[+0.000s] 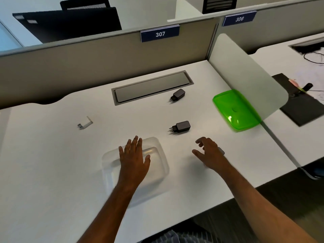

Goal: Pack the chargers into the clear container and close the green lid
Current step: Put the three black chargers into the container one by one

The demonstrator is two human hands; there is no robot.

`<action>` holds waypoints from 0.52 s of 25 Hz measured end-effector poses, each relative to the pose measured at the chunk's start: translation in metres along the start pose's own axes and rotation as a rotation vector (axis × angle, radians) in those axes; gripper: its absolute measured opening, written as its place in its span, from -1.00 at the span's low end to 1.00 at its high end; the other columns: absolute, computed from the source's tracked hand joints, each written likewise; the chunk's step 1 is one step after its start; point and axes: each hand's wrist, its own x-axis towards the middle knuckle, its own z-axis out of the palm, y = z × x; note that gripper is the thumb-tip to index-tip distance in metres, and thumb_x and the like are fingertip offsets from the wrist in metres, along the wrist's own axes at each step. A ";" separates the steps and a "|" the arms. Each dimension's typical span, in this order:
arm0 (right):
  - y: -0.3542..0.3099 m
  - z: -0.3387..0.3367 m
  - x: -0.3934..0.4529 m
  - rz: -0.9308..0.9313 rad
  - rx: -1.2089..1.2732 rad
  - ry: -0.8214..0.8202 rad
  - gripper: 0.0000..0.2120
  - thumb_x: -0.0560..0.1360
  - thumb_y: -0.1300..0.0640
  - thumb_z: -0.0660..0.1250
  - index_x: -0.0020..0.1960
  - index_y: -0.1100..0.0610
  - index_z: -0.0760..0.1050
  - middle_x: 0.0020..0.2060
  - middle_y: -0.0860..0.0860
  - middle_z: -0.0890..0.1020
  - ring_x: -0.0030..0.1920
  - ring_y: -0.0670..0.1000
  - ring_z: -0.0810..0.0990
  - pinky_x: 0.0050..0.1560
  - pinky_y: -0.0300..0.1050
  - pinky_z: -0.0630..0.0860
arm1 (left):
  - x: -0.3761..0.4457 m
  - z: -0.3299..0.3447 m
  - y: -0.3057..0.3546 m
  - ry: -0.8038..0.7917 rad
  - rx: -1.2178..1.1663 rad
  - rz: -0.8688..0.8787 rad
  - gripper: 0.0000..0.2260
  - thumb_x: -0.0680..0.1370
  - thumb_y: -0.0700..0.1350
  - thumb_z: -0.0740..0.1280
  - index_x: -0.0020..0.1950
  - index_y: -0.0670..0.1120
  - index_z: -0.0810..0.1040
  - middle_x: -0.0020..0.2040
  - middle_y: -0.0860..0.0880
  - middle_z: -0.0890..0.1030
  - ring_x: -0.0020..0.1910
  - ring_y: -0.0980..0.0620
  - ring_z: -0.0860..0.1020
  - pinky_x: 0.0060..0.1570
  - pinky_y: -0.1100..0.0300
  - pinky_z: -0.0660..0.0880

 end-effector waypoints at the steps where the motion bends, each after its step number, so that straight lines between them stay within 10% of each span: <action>1: 0.008 -0.005 -0.001 0.054 0.004 -0.011 -0.65 0.52 -0.01 0.46 0.24 0.05 0.50 0.05 -0.01 0.53 0.11 0.07 0.52 0.14 0.03 0.49 | 0.003 0.000 0.002 -0.002 0.007 -0.004 -0.39 0.64 0.08 0.23 0.62 -0.11 0.17 0.65 -0.08 0.16 0.63 -0.13 0.10 0.59 -0.21 -0.08; 13: 0.068 -0.023 -0.005 0.417 -0.116 -0.083 -0.37 0.52 -0.39 0.21 0.31 0.08 0.24 0.11 0.20 0.65 0.10 0.29 0.63 -0.02 0.05 0.44 | 0.010 0.016 0.007 0.077 0.051 -0.005 -0.41 0.57 0.01 0.38 0.54 -0.19 0.34 0.51 -0.18 0.42 0.53 -0.24 0.32 0.52 -0.34 0.11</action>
